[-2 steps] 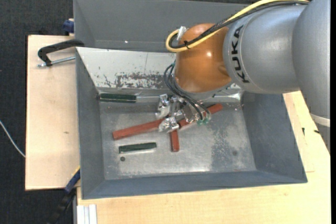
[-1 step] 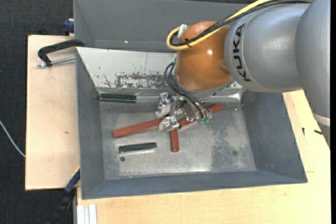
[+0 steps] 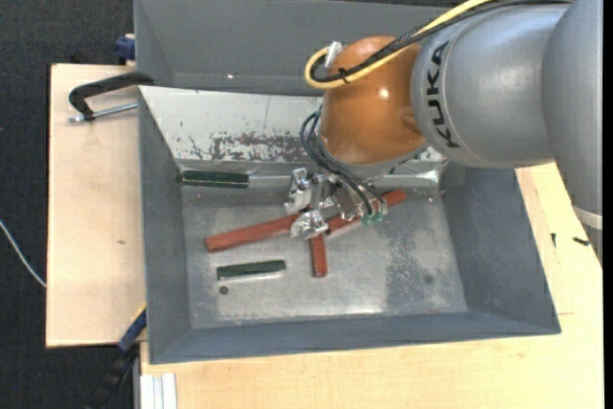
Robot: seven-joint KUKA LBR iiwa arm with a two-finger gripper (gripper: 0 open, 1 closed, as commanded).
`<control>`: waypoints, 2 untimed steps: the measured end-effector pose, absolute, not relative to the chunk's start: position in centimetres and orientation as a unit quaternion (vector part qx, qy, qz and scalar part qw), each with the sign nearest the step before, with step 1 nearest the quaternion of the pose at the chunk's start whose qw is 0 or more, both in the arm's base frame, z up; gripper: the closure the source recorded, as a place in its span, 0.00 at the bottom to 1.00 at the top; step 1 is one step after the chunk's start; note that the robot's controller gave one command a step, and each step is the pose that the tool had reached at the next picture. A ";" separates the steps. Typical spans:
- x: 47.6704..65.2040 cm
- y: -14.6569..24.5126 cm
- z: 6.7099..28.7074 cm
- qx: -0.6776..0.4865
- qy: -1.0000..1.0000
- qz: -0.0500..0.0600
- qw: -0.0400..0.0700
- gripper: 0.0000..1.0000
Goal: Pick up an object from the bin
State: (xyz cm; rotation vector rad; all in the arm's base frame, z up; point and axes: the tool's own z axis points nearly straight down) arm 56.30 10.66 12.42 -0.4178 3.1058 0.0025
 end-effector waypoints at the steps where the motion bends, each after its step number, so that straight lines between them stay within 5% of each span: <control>1: 56.2 10.7 13.3 -0.133 0.991 0.001 0.000 1.00; 2: 56.2 10.7 15.1 -0.133 0.991 0.001 0.000 1.00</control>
Offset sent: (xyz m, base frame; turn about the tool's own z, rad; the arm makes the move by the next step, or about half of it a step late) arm 0.0000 0.0000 0.0183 0.0000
